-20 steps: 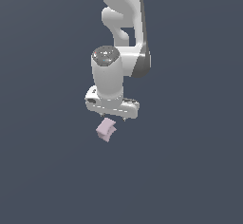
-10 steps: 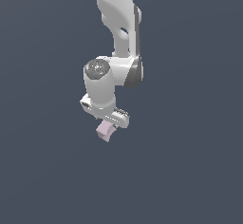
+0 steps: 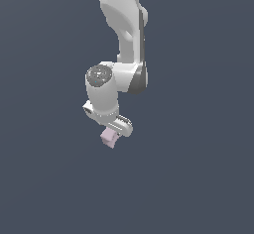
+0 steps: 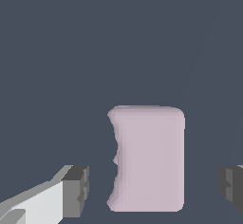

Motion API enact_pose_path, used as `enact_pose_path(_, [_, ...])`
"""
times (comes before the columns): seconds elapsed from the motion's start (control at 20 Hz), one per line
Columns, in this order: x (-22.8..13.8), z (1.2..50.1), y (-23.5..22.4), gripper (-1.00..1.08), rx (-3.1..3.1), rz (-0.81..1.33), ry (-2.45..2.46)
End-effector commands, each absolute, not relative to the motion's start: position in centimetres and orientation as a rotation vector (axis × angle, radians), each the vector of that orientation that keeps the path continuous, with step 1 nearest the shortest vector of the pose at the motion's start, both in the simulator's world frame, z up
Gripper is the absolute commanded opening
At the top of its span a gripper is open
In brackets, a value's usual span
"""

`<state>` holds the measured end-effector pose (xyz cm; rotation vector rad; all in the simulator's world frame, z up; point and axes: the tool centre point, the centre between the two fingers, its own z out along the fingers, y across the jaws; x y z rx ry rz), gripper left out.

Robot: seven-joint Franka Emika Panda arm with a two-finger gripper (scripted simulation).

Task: Pick up the object and move it to a goal position.

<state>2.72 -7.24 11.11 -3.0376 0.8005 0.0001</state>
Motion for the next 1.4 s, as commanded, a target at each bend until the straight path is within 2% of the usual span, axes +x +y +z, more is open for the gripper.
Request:
enact_pose_path(0.0, [2.7,10.8,-7.2,1.00,-3.038,0.000,0.800])
enact_pose_path(0.45, [2.6,6.7,-7.3,1.00,-3.036,0.000,0.808])
enact_pose_path(0.7, [2.7,6.1,-7.3,1.00,-3.036,0.000,0.809])
enact_pose_path(0.75, [2.7,6.1,-7.3,-1.00,-3.036,0.000,0.809])
enact_pose_path(1.35, [2.7,6.3,-7.4,-1.00,-3.036,-0.002,0.811])
